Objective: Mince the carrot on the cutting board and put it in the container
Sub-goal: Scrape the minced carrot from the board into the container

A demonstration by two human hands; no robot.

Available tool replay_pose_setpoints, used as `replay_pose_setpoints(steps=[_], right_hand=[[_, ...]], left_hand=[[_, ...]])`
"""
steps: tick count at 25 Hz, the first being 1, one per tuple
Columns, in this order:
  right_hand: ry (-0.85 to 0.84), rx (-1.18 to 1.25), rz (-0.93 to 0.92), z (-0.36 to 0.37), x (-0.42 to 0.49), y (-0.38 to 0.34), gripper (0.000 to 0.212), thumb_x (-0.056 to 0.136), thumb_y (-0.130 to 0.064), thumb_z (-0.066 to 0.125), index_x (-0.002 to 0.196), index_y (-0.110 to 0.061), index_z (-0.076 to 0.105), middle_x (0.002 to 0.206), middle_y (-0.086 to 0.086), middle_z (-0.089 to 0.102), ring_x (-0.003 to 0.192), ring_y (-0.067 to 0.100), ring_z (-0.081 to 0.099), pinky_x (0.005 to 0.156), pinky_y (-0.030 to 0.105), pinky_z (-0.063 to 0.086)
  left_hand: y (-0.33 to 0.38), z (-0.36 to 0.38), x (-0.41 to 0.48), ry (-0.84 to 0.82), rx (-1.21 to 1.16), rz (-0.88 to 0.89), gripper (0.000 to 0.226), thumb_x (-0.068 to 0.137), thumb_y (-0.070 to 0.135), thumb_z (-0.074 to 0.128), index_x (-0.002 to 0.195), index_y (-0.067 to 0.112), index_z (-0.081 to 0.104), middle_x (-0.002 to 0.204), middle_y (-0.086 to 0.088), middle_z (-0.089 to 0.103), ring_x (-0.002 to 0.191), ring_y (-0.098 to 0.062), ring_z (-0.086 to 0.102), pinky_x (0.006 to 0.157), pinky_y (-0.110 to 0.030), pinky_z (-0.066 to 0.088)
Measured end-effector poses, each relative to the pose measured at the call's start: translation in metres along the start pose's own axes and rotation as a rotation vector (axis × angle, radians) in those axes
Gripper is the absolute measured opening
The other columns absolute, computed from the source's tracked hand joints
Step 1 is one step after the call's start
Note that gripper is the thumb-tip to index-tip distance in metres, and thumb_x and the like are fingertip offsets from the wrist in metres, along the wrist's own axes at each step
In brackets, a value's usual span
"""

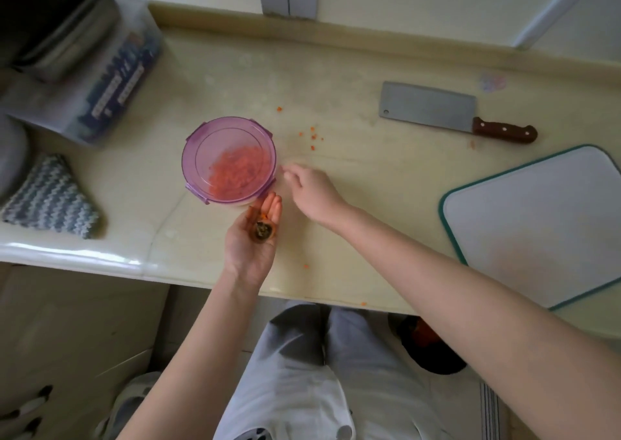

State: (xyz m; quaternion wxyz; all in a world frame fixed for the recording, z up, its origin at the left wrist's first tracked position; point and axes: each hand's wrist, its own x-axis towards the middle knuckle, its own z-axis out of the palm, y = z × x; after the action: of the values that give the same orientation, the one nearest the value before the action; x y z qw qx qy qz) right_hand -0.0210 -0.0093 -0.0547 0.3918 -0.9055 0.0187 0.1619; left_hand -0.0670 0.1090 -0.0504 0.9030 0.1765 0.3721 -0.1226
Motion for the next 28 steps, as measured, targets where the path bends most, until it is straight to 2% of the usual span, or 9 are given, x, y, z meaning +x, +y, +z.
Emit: replay_pose_setpoints(steps=[2,4,8,11,13,16,19,22,28], right_hand=[[0.003,-0.192,-0.072,-0.019,0.029,0.010,0.043,0.102,-0.013,0.035,0.143,0.000,0.036,0.151,0.017,0.033,0.142,0.028,0.027,0.113,0.027,0.015],[-0.027,-0.344,-0.094,-0.039,0.061,0.026,0.052,0.104,-0.020,0.033,0.149,0.000,0.018,0.159,0.015,0.012,0.148,0.026,0.007,0.115,0.024,0.000],[-0.109,-0.482,-0.139,-0.035,0.088,0.051,0.053,0.105,-0.023,0.027,0.150,0.000,0.011,0.159,0.016,0.004,0.148,0.024,0.001,0.116,0.024,-0.006],[-0.192,-0.487,-0.333,-0.020,0.042,0.071,0.051,0.105,-0.021,0.027,0.150,-0.001,0.012,0.159,0.013,0.003,0.147,0.019,-0.004,0.112,0.017,-0.015],[-0.279,-0.442,-0.502,-0.020,-0.002,0.080,0.050,0.104,-0.022,0.027,0.148,0.000,0.020,0.157,0.012,0.012,0.144,0.014,0.001,0.115,0.016,-0.012],[-0.344,-0.397,-0.560,-0.034,-0.008,0.085,0.048,0.100,-0.020,0.028,0.141,0.002,0.038,0.150,0.014,0.035,0.140,0.016,0.025,0.118,0.022,0.012],[-0.188,-0.391,-0.447,-0.047,0.057,0.058,0.044,0.101,-0.013,0.031,0.143,0.002,0.036,0.151,0.017,0.031,0.143,0.019,0.021,0.116,0.015,0.002],[-0.095,-0.412,-0.363,-0.044,0.125,0.032,0.047,0.103,-0.010,0.029,0.148,0.000,0.022,0.157,0.015,0.017,0.147,0.024,0.011,0.116,0.022,0.000],[-0.220,-0.320,-0.400,-0.016,0.106,0.043,0.047,0.102,-0.011,0.029,0.148,0.001,0.025,0.157,0.016,0.019,0.147,0.023,0.012,0.116,0.019,0.001]], left_hand=[[0.008,0.005,0.009,0.029,0.009,0.026,0.030,0.100,0.006,0.028,0.098,-0.008,0.054,0.089,-0.023,0.068,0.091,-0.032,0.063,0.092,-0.040,0.047],[0.012,0.006,0.016,0.002,0.041,0.007,0.028,0.100,0.007,0.029,0.102,-0.007,0.053,0.089,-0.023,0.069,0.087,-0.033,0.067,0.082,-0.039,0.054],[0.012,0.010,0.027,-0.034,0.109,-0.052,0.033,0.100,0.009,0.028,0.103,-0.007,0.057,0.094,-0.020,0.069,0.094,-0.032,0.064,0.082,-0.041,0.054],[0.014,0.014,0.035,-0.028,0.145,-0.068,0.036,0.099,0.006,0.029,0.098,-0.006,0.063,0.093,-0.020,0.070,0.096,-0.033,0.063,0.083,-0.037,0.055],[0.014,0.012,0.040,-0.021,0.157,-0.090,0.042,0.098,0.005,0.031,0.088,-0.005,0.071,0.095,-0.020,0.070,0.090,-0.032,0.068,0.082,-0.036,0.056],[0.015,0.008,0.043,-0.017,0.170,-0.108,0.045,0.097,0.006,0.033,0.081,-0.003,0.074,0.097,-0.020,0.069,0.087,-0.030,0.070,0.081,-0.035,0.056],[0.015,0.005,0.042,-0.011,0.162,-0.112,0.045,0.097,0.006,0.032,0.083,-0.004,0.074,0.099,-0.021,0.069,0.089,-0.030,0.069,0.084,-0.037,0.055],[0.017,0.004,0.040,-0.013,0.156,-0.114,0.045,0.097,0.006,0.031,0.085,-0.005,0.073,0.101,-0.021,0.068,0.089,-0.031,0.069,0.085,-0.038,0.053],[0.018,-0.001,0.033,0.000,0.216,-0.256,0.032,0.097,0.007,0.030,0.106,-0.007,0.057,0.097,-0.022,0.069,0.083,-0.030,0.070,0.078,-0.036,0.054]])
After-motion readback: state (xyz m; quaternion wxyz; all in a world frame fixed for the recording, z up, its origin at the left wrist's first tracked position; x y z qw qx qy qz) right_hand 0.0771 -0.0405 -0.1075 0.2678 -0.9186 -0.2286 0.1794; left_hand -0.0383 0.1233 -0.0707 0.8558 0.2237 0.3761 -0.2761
